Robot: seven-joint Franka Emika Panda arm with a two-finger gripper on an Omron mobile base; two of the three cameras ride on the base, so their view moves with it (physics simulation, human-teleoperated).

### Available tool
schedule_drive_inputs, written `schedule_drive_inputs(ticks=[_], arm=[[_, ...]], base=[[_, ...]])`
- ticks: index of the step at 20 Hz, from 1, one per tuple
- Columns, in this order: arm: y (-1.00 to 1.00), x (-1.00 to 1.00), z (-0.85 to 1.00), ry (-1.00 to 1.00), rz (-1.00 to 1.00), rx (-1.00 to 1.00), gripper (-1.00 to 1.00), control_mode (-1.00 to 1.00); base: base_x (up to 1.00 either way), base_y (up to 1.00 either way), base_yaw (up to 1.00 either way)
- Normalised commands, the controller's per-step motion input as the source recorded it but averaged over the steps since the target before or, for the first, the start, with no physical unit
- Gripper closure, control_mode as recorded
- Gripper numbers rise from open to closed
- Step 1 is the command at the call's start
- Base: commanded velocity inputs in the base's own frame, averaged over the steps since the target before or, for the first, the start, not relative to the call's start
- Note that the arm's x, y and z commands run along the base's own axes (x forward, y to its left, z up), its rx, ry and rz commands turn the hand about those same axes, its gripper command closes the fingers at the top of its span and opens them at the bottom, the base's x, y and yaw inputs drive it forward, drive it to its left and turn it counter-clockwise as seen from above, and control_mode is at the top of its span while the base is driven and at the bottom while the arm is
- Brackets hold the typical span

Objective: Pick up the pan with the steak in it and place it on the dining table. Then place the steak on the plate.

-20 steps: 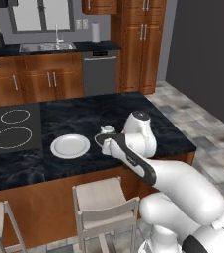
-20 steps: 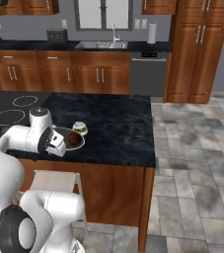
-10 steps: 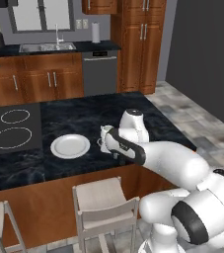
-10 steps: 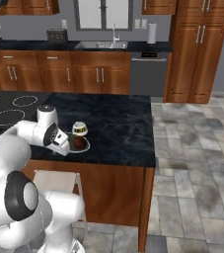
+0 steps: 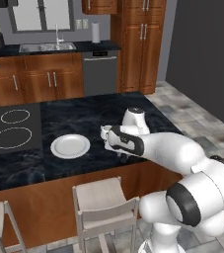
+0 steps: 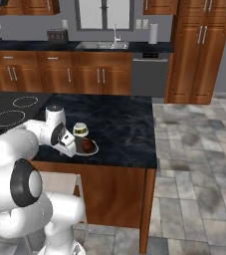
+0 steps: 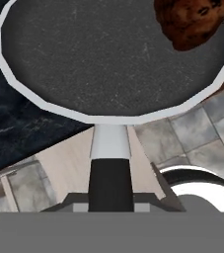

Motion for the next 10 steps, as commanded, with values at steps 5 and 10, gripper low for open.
schedule_drive_inputs(ticks=[5, 10], arm=[[-0.23, 0.28, -0.21, 0.00, -0.08, -0.01, 1.00, -1.00], [-0.21, 0.38, -0.23, 0.00, -0.05, -0.01, 1.00, -1.00]], base=[[0.00, 0.00, 0.00], [0.00, 0.00, 0.00]])
